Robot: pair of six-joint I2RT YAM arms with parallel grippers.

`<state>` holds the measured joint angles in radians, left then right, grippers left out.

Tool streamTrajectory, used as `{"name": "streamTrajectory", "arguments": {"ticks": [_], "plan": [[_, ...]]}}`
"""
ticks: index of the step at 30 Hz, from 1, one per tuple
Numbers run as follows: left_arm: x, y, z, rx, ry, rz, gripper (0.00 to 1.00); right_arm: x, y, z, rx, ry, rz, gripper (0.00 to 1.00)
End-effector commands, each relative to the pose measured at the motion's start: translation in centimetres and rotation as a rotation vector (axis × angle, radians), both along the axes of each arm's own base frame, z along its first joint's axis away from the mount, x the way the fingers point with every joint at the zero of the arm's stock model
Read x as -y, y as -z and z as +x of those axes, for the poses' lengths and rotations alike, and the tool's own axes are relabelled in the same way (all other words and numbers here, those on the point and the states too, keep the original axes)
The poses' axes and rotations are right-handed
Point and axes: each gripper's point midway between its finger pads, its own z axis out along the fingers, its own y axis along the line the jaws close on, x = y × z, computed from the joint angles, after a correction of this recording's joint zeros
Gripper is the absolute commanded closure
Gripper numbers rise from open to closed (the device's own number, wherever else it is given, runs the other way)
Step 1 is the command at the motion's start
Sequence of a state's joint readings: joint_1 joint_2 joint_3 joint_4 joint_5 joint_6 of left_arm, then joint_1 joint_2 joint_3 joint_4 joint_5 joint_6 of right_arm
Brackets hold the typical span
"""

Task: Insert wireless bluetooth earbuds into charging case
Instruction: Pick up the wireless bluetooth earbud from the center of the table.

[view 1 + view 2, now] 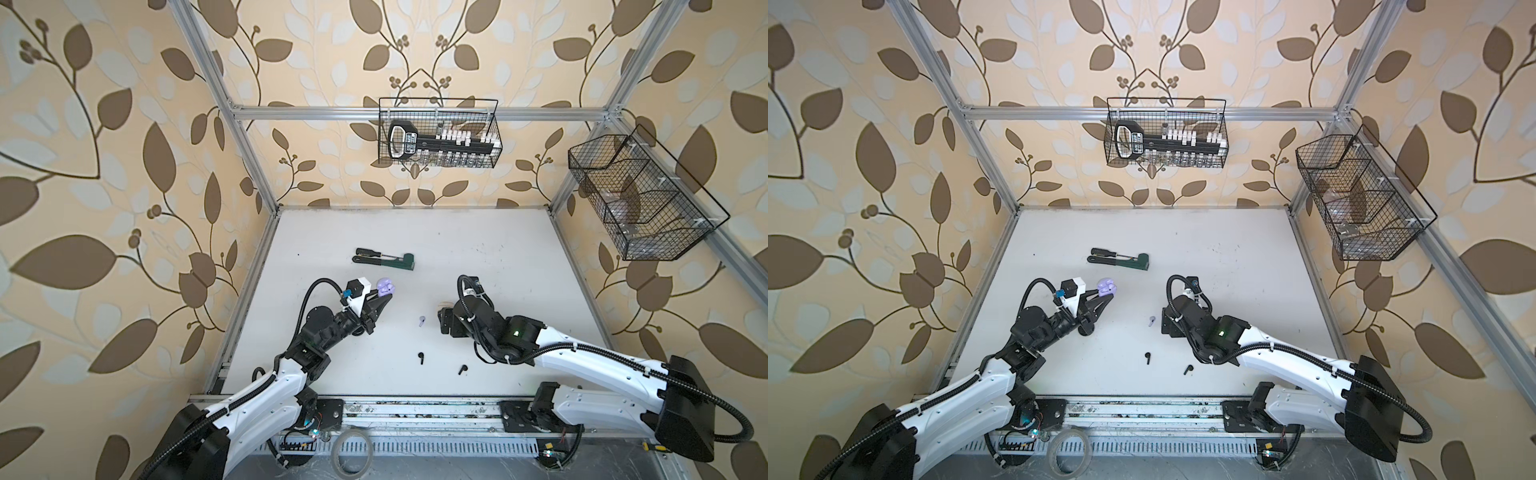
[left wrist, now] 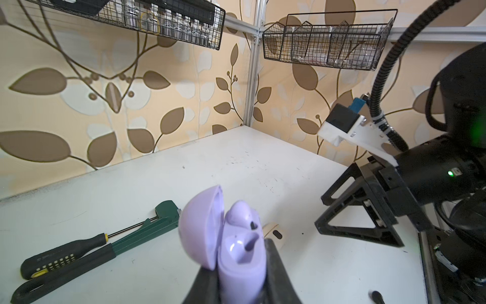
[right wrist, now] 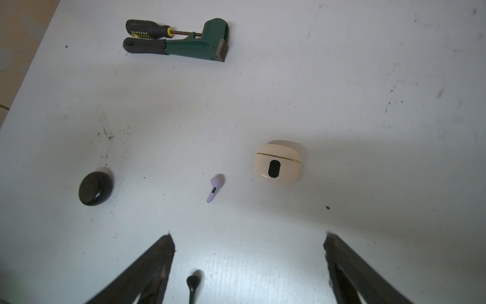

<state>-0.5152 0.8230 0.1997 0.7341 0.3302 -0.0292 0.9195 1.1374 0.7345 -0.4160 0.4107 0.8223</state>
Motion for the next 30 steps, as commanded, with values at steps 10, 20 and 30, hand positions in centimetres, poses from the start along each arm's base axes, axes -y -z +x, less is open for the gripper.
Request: {"name": "streamTrajectory", "arguments": {"ticks": [10, 20, 30], "plan": [[-2.4, 0.1, 1.5, -0.045, -0.117, -0.046, 1.0, -1.6, 1.4, 0.1, -0.045, -0.083, 0.084, 0.0], [-4.8, 0.5, 3.1, -0.104, -0.181, -0.089, 1.0, -5.7, 5.1, 0.5, -0.193, -0.132, -0.095, 0.34], [-5.2, 0.1, 2.7, -0.078, -0.191, -0.088, 1.0, -7.9, 7.9, 2.5, -0.246, -0.151, -0.225, 0.44]]}}
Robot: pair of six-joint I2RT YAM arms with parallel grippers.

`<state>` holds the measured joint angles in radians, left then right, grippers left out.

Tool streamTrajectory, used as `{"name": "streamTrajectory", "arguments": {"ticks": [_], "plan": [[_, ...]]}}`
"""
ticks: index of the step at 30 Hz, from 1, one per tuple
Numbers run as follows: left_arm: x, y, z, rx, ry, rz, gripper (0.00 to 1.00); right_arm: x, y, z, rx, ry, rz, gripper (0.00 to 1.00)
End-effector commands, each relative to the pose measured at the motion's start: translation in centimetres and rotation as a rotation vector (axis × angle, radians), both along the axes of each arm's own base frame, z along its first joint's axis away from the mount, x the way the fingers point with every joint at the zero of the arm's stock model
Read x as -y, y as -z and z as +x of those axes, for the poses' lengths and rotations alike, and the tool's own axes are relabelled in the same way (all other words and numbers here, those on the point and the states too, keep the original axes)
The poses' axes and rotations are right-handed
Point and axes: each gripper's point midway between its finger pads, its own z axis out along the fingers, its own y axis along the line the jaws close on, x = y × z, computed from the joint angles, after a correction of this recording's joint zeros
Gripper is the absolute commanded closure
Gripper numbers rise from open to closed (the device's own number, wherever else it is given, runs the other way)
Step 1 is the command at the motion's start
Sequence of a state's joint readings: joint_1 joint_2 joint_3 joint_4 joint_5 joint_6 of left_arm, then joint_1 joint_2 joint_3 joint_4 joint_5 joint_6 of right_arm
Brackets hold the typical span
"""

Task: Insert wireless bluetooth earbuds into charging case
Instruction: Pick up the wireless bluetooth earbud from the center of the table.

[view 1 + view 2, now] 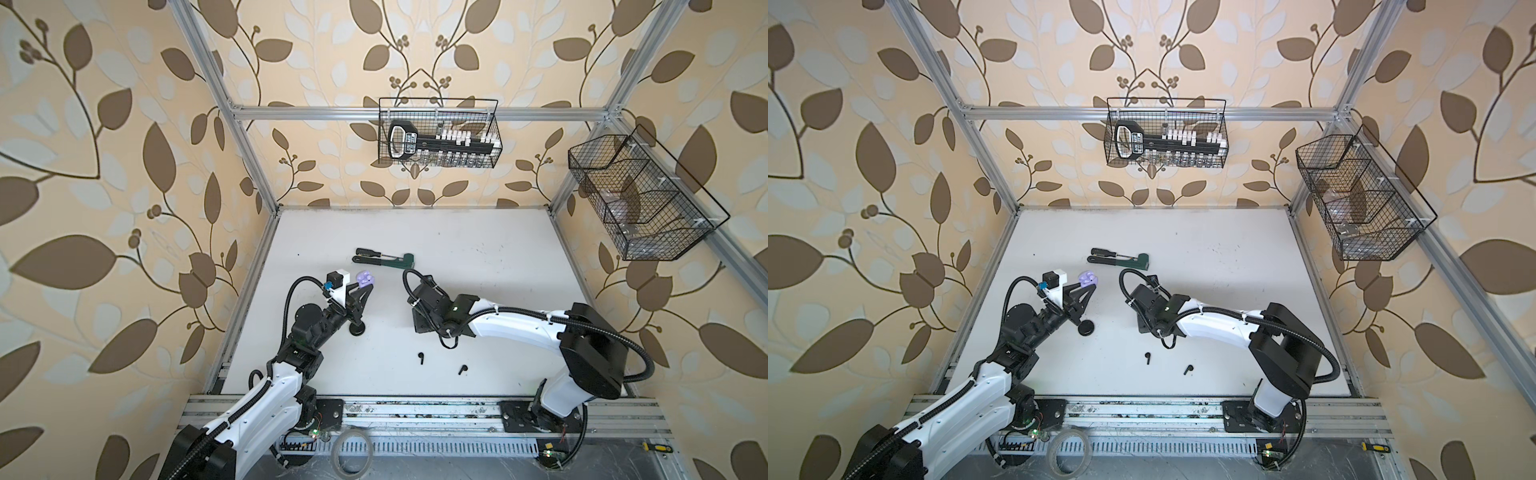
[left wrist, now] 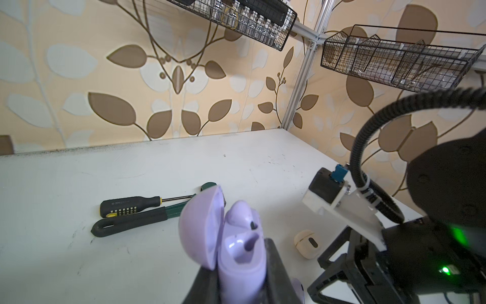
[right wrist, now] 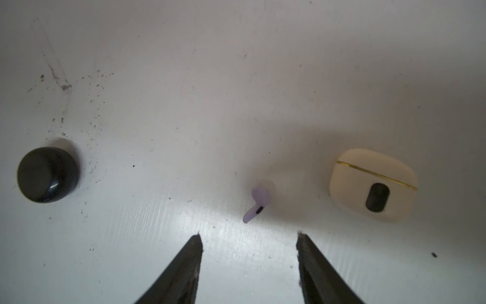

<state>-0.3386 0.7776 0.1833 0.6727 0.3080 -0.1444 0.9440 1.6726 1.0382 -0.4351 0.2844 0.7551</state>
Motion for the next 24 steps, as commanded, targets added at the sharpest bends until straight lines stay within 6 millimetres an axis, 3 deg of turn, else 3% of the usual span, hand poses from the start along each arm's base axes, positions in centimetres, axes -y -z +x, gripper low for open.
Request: {"name": "streamTrajectory", "arguments": {"ticks": [1, 10, 16, 24], "plan": [[-0.1, -0.8, -0.1, 0.033, -0.001, -0.012, 1.0, -0.2, 1.3, 0.3, -0.035, -0.018, -0.052, 0.46], [0.0, -0.8, -0.1, 0.031, 0.007, -0.005, 1.0, -0.6, 3.4, 1.1, -0.079, -0.012, -0.107, 0.52], [0.1, -0.7, -0.3, 0.03, 0.017, -0.007, 1.0, 0.4, 4.1, 1.4, -0.073, 0.014, -0.155, 0.53], [0.0, -0.8, -0.3, 0.034, 0.012, -0.005, 1.0, 0.0, 5.6, 1.2, -0.112, 0.0, -0.16, 0.63]]}}
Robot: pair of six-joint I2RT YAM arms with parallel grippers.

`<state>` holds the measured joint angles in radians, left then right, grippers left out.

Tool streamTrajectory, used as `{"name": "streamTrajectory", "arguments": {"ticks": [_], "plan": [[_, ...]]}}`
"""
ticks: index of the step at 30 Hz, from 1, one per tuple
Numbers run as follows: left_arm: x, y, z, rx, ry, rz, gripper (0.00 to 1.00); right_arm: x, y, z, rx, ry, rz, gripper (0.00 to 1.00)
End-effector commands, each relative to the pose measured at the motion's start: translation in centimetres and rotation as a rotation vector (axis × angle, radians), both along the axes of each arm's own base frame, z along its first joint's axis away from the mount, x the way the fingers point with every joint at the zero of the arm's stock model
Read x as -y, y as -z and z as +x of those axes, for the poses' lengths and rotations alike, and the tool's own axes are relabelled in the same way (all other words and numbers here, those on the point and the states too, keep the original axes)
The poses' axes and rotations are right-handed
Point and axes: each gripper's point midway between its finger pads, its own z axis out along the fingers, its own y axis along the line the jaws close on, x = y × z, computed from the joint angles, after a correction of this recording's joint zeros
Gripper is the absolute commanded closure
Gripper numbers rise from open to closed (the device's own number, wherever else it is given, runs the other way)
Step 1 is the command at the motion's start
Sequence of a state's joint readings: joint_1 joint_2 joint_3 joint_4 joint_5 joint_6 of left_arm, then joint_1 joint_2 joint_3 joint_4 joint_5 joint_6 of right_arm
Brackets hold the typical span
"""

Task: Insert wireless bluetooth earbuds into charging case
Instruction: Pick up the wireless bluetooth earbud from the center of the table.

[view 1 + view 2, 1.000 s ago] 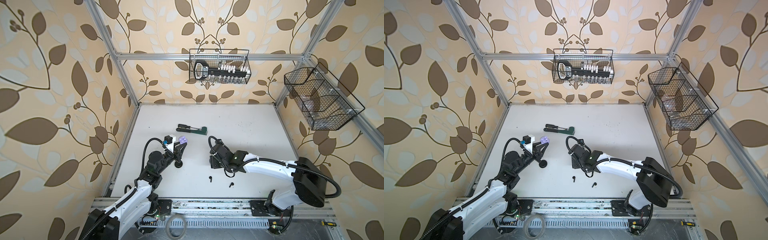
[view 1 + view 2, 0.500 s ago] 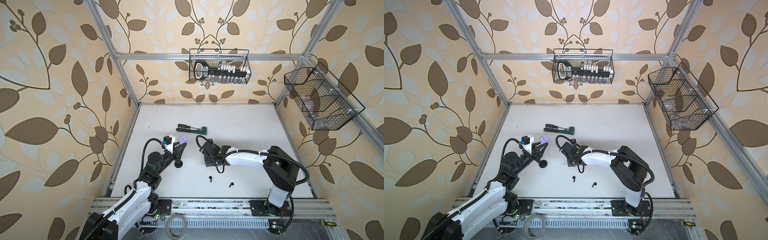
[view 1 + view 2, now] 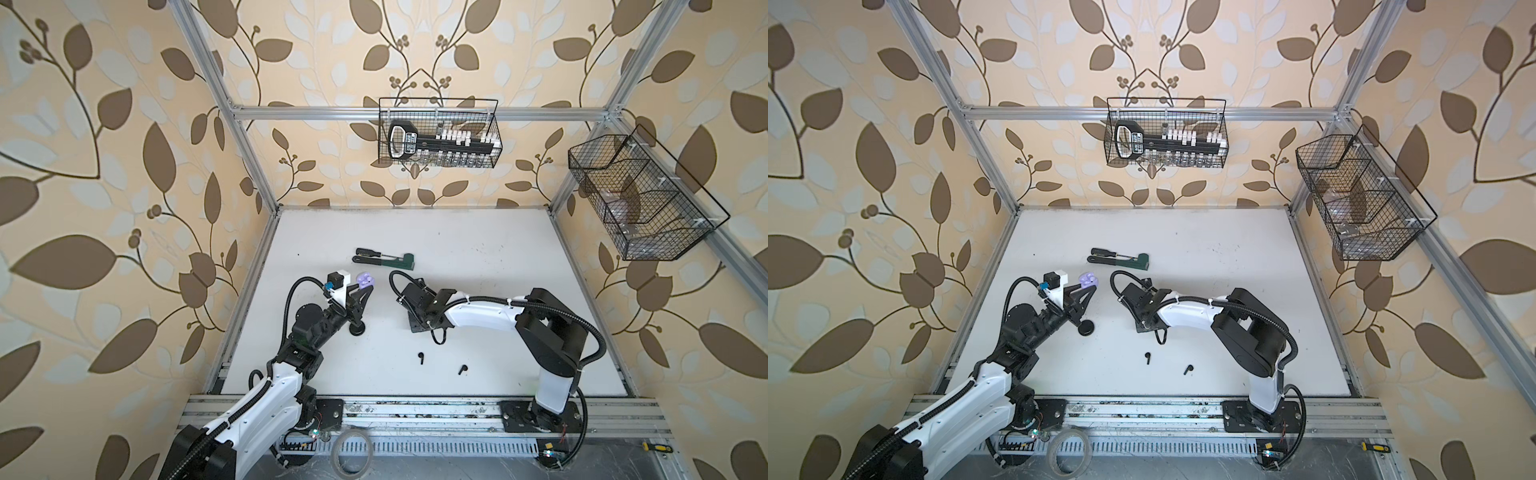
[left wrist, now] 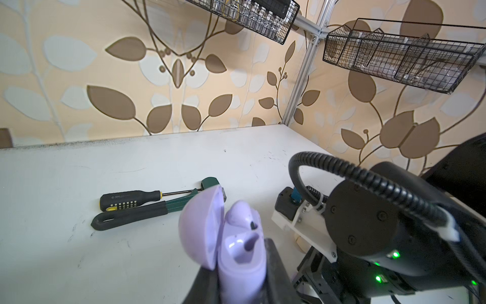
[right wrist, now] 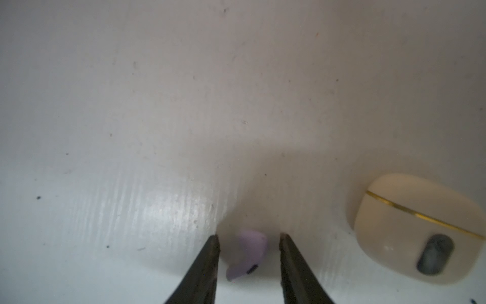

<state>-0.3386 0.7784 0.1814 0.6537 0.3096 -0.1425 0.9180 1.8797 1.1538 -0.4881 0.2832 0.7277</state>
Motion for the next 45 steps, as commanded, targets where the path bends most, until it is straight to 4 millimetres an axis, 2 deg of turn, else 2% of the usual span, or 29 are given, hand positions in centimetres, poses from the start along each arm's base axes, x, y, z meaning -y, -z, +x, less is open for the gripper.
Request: {"name": "streamTrajectory", "arguments": {"ticks": [1, 5, 17, 30, 38, 45], "plan": [[0.1, -1.4, -0.3, 0.052, 0.014, -0.015, 1.0, 0.2, 1.1, -0.2, -0.028, -0.001, -0.031, 0.64], [-0.2, -1.4, -0.1, 0.054, -0.003, -0.012, 1.0, 0.3, 1.5, -0.4, -0.039, -0.005, -0.058, 0.69], [-0.1, -1.6, -0.4, 0.059, 0.004, -0.015, 1.0, 1.8, 2.2, -0.7, -0.032, 0.015, -0.123, 0.74], [0.2, -1.5, -0.5, 0.059, 0.026, -0.013, 1.0, 2.3, 2.5, -1.2, -0.041, 0.035, -0.107, 0.83], [2.5, -1.2, -1.1, 0.05, 0.176, 0.017, 1.0, 2.8, 0.3, -1.0, 0.008, 0.063, -0.065, 0.84], [4.8, 0.2, -0.4, -0.029, 0.301, 0.063, 1.0, 3.5, -1.7, -0.8, 0.053, 0.098, -0.03, 0.86]]}}
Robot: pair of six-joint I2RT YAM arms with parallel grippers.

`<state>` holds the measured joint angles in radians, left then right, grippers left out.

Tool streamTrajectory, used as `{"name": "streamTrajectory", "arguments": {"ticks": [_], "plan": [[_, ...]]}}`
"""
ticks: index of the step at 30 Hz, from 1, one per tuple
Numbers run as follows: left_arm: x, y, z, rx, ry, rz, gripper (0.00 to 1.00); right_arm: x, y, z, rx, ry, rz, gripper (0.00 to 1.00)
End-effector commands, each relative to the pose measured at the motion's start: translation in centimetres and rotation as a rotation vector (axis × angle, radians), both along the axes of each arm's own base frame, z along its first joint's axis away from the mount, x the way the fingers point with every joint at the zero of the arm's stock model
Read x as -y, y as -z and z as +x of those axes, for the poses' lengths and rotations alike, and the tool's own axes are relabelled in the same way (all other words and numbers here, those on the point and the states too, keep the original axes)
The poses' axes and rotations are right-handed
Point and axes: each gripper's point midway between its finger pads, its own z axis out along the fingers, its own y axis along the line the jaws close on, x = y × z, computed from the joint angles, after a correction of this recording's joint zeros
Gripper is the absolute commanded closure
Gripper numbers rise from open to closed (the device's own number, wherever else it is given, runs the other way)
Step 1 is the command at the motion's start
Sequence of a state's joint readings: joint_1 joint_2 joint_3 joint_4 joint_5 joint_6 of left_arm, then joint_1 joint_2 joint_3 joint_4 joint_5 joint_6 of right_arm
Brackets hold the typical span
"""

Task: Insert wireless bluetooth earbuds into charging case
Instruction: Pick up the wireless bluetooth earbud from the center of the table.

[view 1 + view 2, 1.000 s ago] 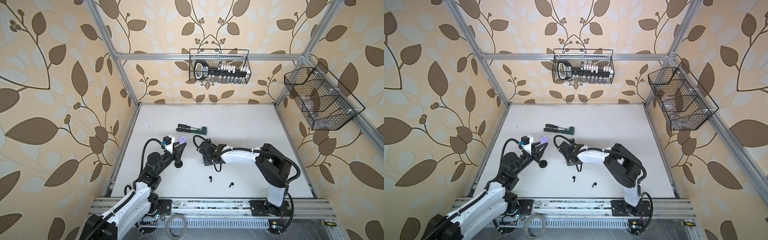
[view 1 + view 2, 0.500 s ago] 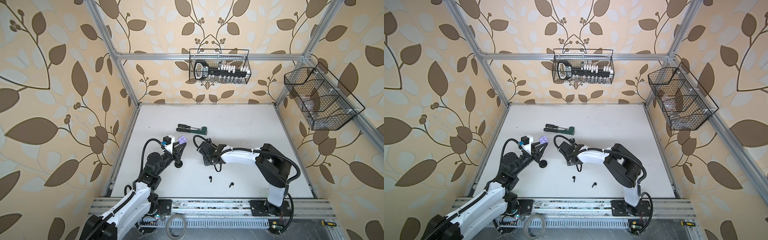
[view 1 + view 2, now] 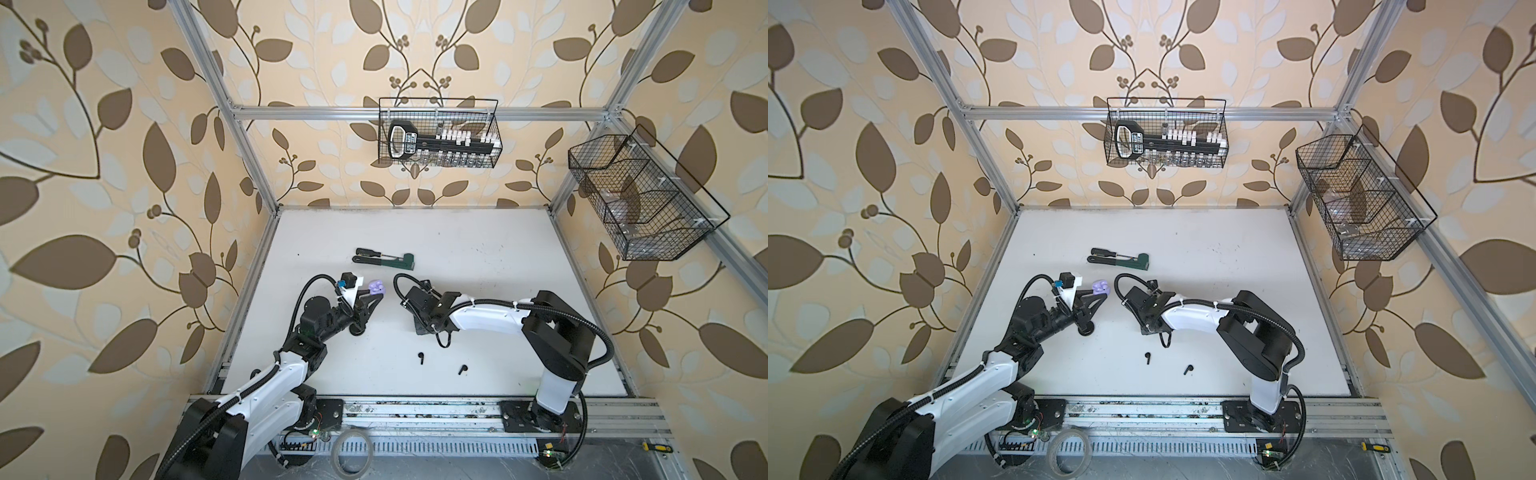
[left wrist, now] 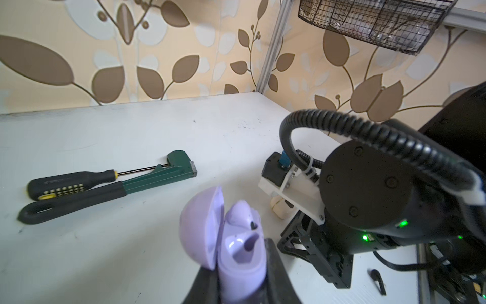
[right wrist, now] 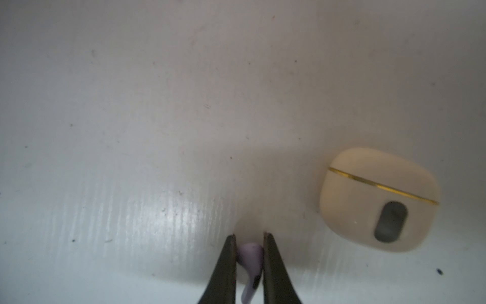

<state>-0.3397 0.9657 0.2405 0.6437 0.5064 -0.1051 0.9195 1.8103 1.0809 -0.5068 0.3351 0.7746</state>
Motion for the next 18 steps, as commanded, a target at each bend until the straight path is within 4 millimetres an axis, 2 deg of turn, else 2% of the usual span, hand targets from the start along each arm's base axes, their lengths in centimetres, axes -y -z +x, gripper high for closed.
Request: {"name": "streamTrajectory", "arguments": {"ticks": [1, 9, 15, 18], "plan": [[2.0, -2.5, -0.2, 0.077, 0.123, -0.003, 1.0, 1.4, -1.4, 0.1, 0.036, 0.051, 0.006, 0.87], [4.1, -1.2, -1.1, 0.11, 0.171, 0.098, 1.0, 2.5, -4.0, 0.2, 0.092, 0.102, 0.069, 0.86], [4.4, -0.1, -0.2, 0.129, 0.084, 0.182, 1.0, 2.8, -5.7, 0.2, 0.129, 0.134, 0.118, 0.88], [5.1, 0.1, -0.3, 0.137, 0.102, 0.188, 1.0, 3.2, -6.9, 0.3, 0.164, 0.159, 0.139, 0.88]]}}
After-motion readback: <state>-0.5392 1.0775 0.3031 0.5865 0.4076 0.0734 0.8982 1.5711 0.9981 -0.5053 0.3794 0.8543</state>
